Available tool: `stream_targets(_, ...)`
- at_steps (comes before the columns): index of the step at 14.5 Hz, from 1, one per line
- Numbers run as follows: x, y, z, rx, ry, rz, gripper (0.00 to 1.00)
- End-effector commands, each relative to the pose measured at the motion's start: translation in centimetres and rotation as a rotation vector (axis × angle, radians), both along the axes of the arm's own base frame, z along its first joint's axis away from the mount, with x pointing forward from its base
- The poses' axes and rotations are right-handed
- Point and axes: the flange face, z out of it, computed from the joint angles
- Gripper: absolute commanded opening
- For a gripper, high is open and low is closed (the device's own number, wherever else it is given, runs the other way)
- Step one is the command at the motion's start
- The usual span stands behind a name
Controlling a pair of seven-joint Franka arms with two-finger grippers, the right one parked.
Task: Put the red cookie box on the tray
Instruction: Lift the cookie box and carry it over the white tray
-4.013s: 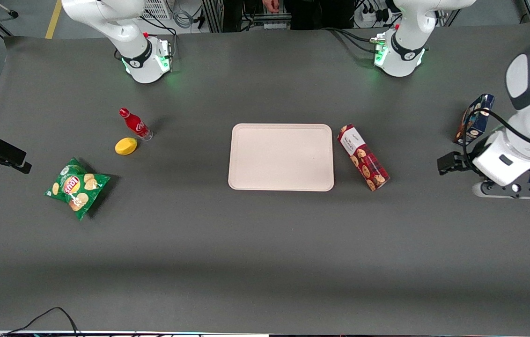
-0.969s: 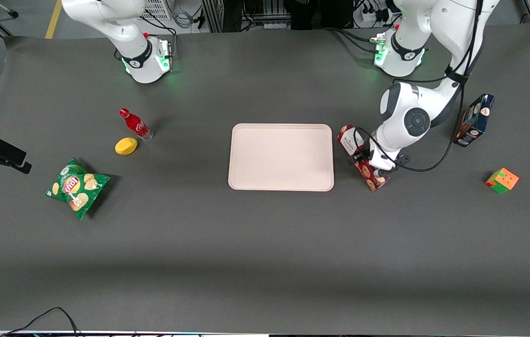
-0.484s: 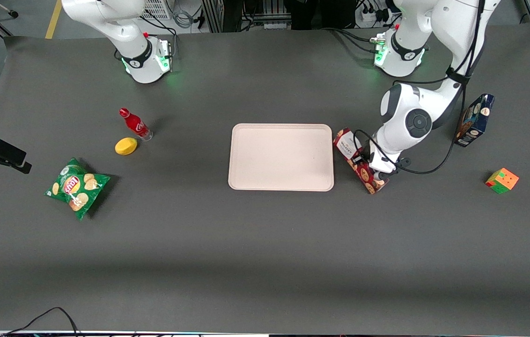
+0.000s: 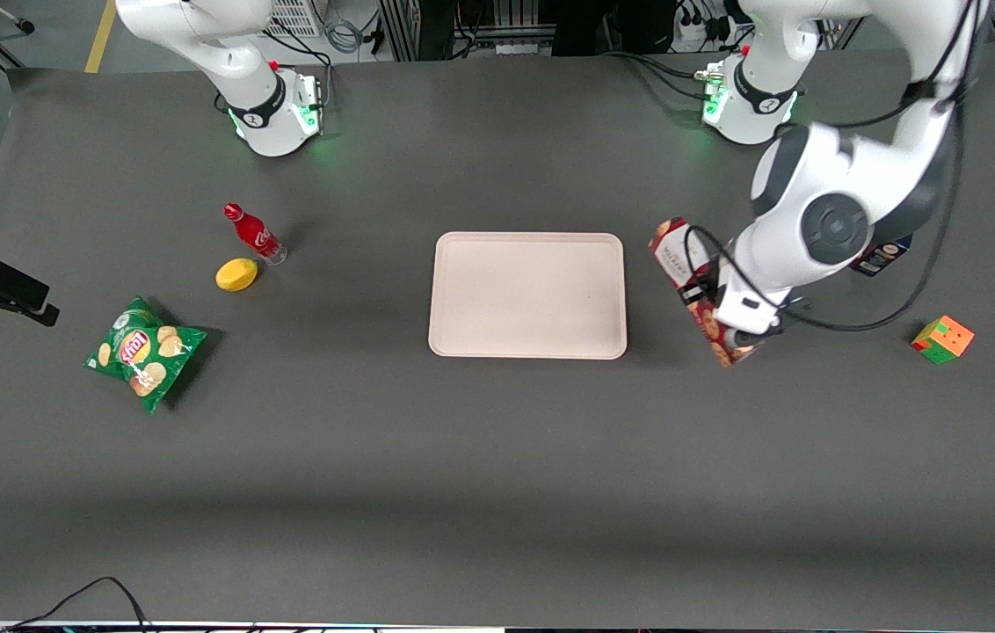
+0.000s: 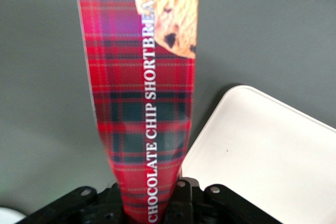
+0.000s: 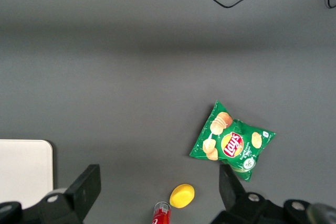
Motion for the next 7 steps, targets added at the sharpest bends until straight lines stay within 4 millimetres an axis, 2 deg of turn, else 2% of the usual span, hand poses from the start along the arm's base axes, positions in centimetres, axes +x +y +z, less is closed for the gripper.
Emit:
stream_targets(1, 1.9, -0.5, 9.5, 0.034, -0.024, -0.025, 0.00)
stream_targets(2, 1.6, -1.2, 10.7, 0.031, -0.027, -0.055, 0.00)
stream_targets(3, 0.7, -3.0, 11.2, 0.027, -0.033, -0.095, 0.00)
stream_targets(7, -4.7, -12.7, 12.3, 0.055, -0.099, -0.321, 0.00)
